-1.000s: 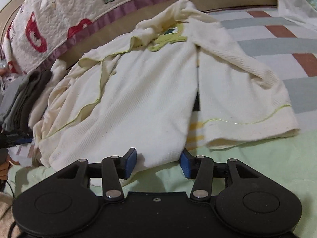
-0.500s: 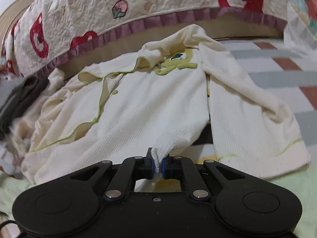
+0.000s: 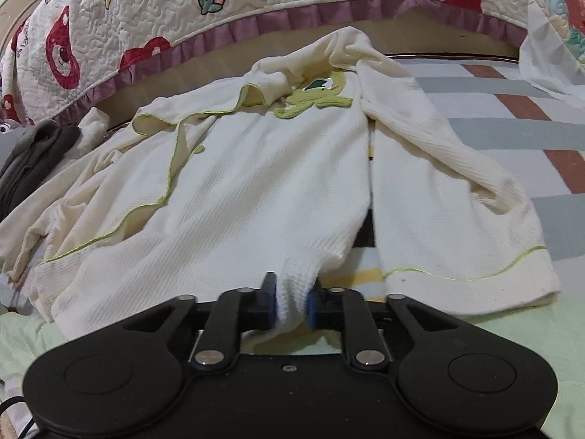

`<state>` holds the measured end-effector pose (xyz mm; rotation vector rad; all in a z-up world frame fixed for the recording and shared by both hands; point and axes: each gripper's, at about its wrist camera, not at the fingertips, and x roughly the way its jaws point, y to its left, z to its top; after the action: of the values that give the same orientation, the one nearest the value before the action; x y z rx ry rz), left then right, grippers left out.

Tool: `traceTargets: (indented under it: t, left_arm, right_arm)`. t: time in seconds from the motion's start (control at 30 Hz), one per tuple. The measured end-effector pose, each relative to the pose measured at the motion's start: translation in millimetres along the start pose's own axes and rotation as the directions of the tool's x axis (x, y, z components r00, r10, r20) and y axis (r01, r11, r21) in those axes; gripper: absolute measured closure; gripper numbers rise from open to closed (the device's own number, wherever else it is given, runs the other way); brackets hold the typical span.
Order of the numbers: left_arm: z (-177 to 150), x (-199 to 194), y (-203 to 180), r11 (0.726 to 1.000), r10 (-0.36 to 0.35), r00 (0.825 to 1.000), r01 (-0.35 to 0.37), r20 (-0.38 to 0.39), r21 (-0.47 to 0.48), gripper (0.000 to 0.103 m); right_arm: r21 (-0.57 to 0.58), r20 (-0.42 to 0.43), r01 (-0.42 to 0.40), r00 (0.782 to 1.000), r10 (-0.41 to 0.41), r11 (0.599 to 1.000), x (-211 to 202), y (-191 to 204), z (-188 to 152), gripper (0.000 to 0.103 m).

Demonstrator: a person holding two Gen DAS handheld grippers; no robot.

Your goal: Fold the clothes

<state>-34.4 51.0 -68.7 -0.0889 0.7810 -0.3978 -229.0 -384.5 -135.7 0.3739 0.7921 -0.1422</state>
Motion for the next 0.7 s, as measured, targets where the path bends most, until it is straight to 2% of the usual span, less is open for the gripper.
traceTargets:
  t: [0.07, 0.13, 0.2, 0.3, 0.37, 0.4, 0.43, 0.47, 0.5, 0.57, 0.6, 0.63, 0.67, 0.7]
  left_arm:
    - [-9.8, 16.1, -19.6, 0.995, -0.067, 0.992, 0.074, -0.107, 0.062, 0.044]
    - [-18.0, 31.3, -34.6, 0.988, -0.081, 0.979, 0.103, -0.187, 0.114, 0.044]
    - [-21.4, 42.4, -41.5, 0.984, -0.089, 0.966, 0.123, -0.243, 0.129, 0.039]
    - [-30.3, 52.8, -50.9, 0.974, -0.038, 0.956, 0.101, -0.291, 0.203, 0.03]
    - [-35.3, 50.4, -54.4, 0.959, -0.009, 0.955, 0.092, -0.296, 0.269, 0.029]
    - [-36.3, 49.7, -54.9, 0.955, -0.008, 0.955, 0.095, -0.295, 0.28, 0.027]
    - [-34.2, 50.6, -53.9, 0.959, -0.014, 0.954, 0.097, -0.298, 0.266, 0.026]
    - [-32.8, 52.3, -52.2, 0.967, -0.027, 0.952, 0.102, -0.306, 0.233, 0.025]
    - [-31.7, 55.0, -49.3, 0.976, -0.053, 0.947, 0.116, -0.317, 0.183, 0.025]
    - [-31.3, 67.6, -38.6, 0.985, -0.155, 0.921, 0.174, -0.358, 0.02, 0.025]
    - [-30.8, 67.9, -35.8, 0.983, -0.179, 0.922, 0.181, -0.344, -0.026, 0.023]
    - [-30.1, 65.9, -34.0, 0.982, -0.191, 0.929, 0.182, -0.318, -0.058, 0.026]
    - [-29.1, 65.0, -34.3, 0.979, -0.206, 0.929, 0.198, -0.307, -0.057, 0.042]
    - [-28.0, 64.5, -35.3, 0.975, -0.222, 0.927, 0.218, -0.302, -0.046, 0.076]
  right_arm:
    - [-0.005, -0.01, -0.008, 1.0, 0.008, 1.0, -4.0, -1.9, -0.9, 0.063]
    - [0.004, -0.02, -0.035, 0.999, 0.035, 0.999, -7.4, -4.5, -4.2, 0.054]
    - [0.014, -0.032, -0.06, 0.998, 0.06, 0.998, -7.5, -6.2, -10.3, 0.044]
    - [0.033, -0.027, -0.063, 0.998, 0.064, 0.997, -6.2, -6.9, -15.8, 0.043]
    - [0.057, -0.022, -0.058, 0.998, 0.06, 0.997, -5.3, -7.0, -15.5, 0.043]
    - [0.056, -0.018, -0.058, 0.998, 0.059, 0.997, -5.3, -5.9, -15.1, 0.049]
    - [0.033, -0.013, -0.059, 0.998, 0.06, 0.998, -5.9, -3.1, -14.1, 0.064]
    - [0.035, -0.017, -0.064, 0.998, 0.065, 0.997, -7.9, -1.5, -10.9, 0.097]
    - [0.082, -0.036, -0.074, 0.996, 0.077, 0.994, -12.1, -1.9, -3.7, 0.097]
    - [0.174, -0.071, -0.09, 0.992, 0.104, 0.981, -20.6, -2.7, 10.6, 0.096]
    - [0.206, -0.08, -0.097, 0.99, 0.116, 0.974, -27.2, -2.1, 18.8, 0.097]
    - [0.201, -0.076, -0.093, 0.991, 0.111, 0.975, -38.0, 1.8, 28.9, 0.097]
    - [0.166, -0.069, -0.068, 0.994, 0.081, 0.984, -48.0, 7.9, 38.4, 0.097]
    - [0.131, -0.055, -0.044, 0.997, 0.052, 0.99, -56.0, 13.5, 46.6, 0.097]
